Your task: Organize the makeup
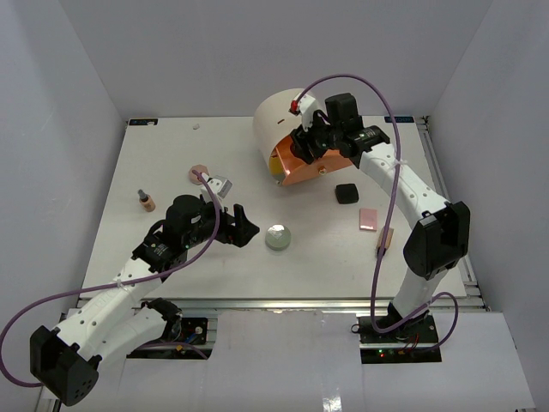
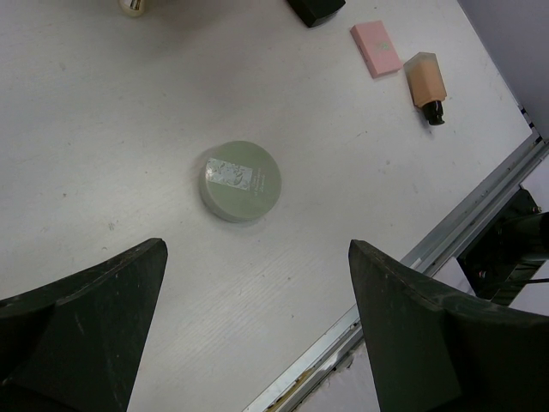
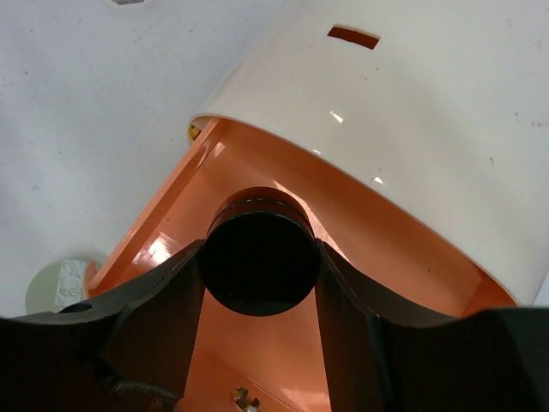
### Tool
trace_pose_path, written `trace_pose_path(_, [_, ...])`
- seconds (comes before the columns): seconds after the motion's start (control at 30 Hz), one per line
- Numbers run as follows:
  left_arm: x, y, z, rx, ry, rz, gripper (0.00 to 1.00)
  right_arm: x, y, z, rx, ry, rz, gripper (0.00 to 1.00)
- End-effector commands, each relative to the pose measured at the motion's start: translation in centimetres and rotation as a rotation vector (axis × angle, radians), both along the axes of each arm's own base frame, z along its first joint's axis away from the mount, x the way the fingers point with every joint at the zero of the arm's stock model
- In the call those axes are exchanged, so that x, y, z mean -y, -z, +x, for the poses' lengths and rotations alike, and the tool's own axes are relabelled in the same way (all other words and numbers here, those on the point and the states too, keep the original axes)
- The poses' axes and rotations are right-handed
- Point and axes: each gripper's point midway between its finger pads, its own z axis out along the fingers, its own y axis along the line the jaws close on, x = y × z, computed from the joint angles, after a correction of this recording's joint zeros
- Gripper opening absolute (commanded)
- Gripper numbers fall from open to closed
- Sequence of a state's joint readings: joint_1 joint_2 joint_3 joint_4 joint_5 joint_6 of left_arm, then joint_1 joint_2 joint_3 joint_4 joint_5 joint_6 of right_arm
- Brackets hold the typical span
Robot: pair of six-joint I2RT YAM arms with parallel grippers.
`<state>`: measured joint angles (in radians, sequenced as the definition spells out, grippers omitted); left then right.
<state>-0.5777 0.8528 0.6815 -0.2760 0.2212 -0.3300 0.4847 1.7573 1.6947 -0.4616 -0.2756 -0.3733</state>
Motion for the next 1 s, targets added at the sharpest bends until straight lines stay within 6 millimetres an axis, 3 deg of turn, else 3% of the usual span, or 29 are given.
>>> trace_pose_path(0.0, [0.1, -0.9, -0.1, 0.032, 0.013, -0.022, 0.98, -0.8, -3.8, 0.6, 0.086, -0.014, 0.061, 0.63])
trace_pose_path(0.23, [0.1, -0.9, -0.1, 0.032, 0.013, -0.022, 0.98, -0.7, -5.7, -0.5, 0.111, -0.033, 0.087, 0.70])
trace_pose_path(0.4, [0.1, -0.9, -0.1, 0.033, 0.012, -0.022, 0.98, 0.3, -8.6, -1.2, 0.147, -0.019, 0.132, 0.71])
trace_pose_path(0.53, [0.1, -1.0, -0.1, 0.036, 0.012, -0.024, 0.98, 5.1, -11.6, -0.1, 0.145, 0.082, 0.226, 0.71])
trace_pose_path(0.6, [0.1, -1.0, -0.2, 0.036, 0.013, -0.024, 0.98, 7.8, -11.9, 0.9, 0.126, 0.148, 0.261, 0.70])
trace_pose_path(0.7, [0.1, -1.3, -0.2, 0.042, 0.016, -0.029, 0.98, 13.6, -10.0, 3.3, 0.065, 0.343, 0.294, 0.71])
trace_pose_path(0.77, [0.1, -1.3, -0.2, 0.042, 0.016, -0.030, 0.98, 15.7, -8.4, 4.2, 0.023, 0.445, 0.296, 0.72])
trace_pose_path(0.83, [0.1, -1.4, -0.3, 0.045, 0.018, -0.032, 0.98, 19.3, -4.5, 5.4, -0.042, 0.632, 0.259, 0.75])
trace_pose_path(0.97, [0.2, -1.4, -0.4, 0.046, 0.023, -0.034, 0.98, 23.9, 0.3, 6.9, -0.101, 0.923, 0.221, 0.86])
